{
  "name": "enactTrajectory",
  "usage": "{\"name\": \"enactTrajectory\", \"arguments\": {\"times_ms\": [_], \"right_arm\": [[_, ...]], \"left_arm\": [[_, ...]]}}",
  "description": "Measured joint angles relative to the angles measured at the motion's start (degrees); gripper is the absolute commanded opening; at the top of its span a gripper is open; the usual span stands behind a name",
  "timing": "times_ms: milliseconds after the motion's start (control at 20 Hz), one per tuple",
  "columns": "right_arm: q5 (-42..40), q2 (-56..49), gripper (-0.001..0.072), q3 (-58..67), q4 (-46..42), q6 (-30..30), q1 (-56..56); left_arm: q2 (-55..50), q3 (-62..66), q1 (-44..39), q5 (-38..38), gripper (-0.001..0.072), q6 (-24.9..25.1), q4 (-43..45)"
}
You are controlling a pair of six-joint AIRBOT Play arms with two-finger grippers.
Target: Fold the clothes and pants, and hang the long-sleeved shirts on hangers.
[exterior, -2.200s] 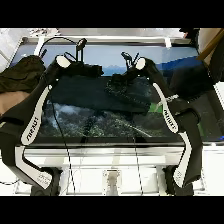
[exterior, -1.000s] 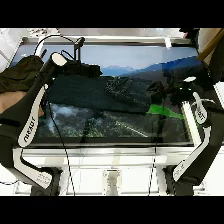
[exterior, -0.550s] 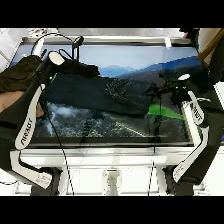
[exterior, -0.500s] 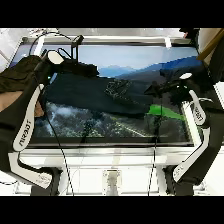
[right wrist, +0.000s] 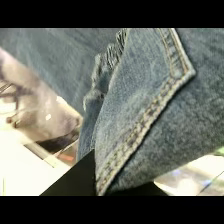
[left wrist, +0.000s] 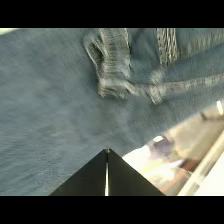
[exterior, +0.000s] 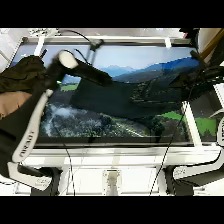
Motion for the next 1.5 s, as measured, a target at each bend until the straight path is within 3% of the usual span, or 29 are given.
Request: {"name": "enactTrajectory", "arguments": {"times_ms": [300,600,750,1000,1150,1300,1350,1400,1450,1500], "right_arm": [[-1.22,2.25,0.0046,0.44,-1.99,1.40,2.58],[-0.26,2.45,0.0045,4.52,-6.69,6.91,7.63],[0.02,1.20,0.0045,8.09,-9.77,11.26,12.20],[-2.91,-4.00,0.0045,12.33,-12.04,20.35,23.37],[-11.72,-8.02,0.0045,13.33,-12.02,24.11,32.06],[-26.34,-11.82,0.0051,13.68,-11.63,25.97,40.28],[-31.28,-12.90,0.0165,13.77,-11.23,26.32,42.56],[-36.35,-13.84,0.0404,13.81,-10.95,26.51,44.59],[-41.31,-14.71,0.0579,13.86,-10.29,26.64,46.42],[-44.57,-15.34,0.0597,14.01,-9.66,26.75,47.89]], "left_arm": [[-14.47,-0.02,-11.76,11.63,0.0015,-1.60,0.44],[-18.32,-0.04,-11.96,17.33,0.0015,-5.70,0.79],[-14.40,-0.02,-9.01,13.99,0.0015,-6.51,2.67],[-3.78,-0.02,-1.79,0.81,0.0016,-6.58,10.54],[2.45,-0.02,2.47,-6.69,0.0015,-6.75,15.80],[7.15,-0.02,6.03,-10.91,0.0015,-6.75,20.83],[8.37,0.00,7.08,-11.67,0.0015,-6.75,21.79],[9.22,0.00,8.00,-12.35,0.0015,-6.75,22.67],[9.86,-0.02,8.85,-12.72,0.0016,-6.75,23.32],[10.40,-0.02,9.66,-13.22,0.0015,-6.75,24.00]]}}
